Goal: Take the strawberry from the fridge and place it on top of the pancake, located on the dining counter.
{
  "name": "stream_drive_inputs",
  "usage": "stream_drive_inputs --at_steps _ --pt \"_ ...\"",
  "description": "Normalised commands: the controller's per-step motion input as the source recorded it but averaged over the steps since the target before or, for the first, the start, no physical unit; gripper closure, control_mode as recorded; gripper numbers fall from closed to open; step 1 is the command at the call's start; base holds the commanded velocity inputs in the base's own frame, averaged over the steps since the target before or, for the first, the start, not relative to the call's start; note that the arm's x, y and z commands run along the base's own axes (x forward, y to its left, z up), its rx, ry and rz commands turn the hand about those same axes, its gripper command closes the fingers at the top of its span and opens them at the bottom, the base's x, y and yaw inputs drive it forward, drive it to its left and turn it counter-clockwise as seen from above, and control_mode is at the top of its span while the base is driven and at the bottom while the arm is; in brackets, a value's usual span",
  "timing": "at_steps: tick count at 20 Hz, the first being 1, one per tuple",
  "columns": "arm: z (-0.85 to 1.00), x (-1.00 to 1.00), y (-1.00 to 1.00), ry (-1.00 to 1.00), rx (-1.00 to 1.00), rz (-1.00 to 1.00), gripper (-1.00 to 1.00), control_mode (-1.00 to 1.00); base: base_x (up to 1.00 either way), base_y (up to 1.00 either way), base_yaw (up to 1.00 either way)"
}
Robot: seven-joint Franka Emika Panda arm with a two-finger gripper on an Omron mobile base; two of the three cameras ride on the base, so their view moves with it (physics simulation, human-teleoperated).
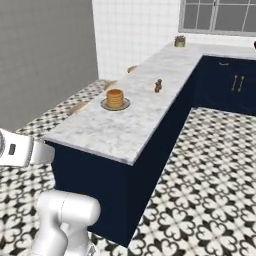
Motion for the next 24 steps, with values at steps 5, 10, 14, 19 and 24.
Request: stream_drive_inputs --at_steps 5,10,14,19,24 --pt "0.0 0.0 0.0 0.0 0.0 0.0 1.0 1.0 0.64 1.0 -0.31" --pt "0.0 0.0 0.0 0.0 0.0 0.0 1.0 1.0 0.49 1.0 -0.3" --pt "0.0 0.0 0.0 0.0 0.0 0.0 1.0 1.0 0.56 1.0 -0.31" --pt "0.0 0.0 0.0 0.0 0.0 0.0 1.0 1.0 0.63 1.0 -0.32" --pt "0.0 0.0 0.0 0.0 0.0 0.0 1.0 1.0 0.68 1.0 -0.32"
